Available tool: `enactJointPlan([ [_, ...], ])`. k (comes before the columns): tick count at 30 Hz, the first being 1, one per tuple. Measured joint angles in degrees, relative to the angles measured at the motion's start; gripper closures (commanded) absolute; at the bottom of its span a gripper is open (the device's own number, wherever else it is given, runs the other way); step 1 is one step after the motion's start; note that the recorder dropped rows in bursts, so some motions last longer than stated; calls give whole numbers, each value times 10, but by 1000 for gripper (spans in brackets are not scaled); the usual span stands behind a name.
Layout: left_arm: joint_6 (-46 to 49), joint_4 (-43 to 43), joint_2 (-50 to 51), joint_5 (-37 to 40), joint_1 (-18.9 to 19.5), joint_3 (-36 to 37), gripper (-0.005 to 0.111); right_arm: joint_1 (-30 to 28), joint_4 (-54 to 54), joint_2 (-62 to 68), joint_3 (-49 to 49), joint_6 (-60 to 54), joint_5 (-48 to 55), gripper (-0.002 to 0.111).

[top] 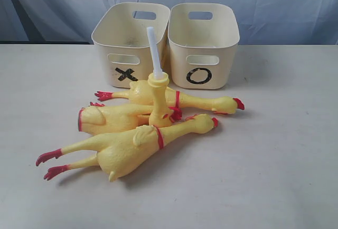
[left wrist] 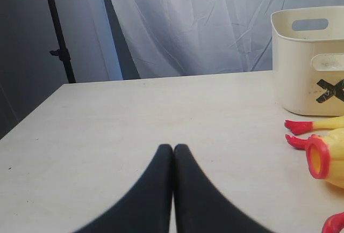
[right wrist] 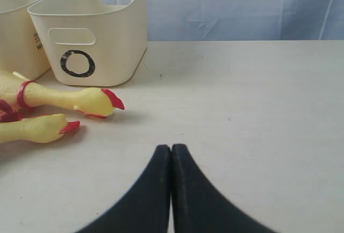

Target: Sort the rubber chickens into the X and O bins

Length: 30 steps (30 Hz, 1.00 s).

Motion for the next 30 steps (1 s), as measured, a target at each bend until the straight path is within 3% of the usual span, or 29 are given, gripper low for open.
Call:
enactJointPlan([
  [24, 0, 2, 0, -24, 0, 0, 107, 0, 0, 0, 0, 0, 0, 109],
  [30, -1, -116, 0, -26, 0, 0, 107, 0, 0, 0, 0, 0, 0, 109],
])
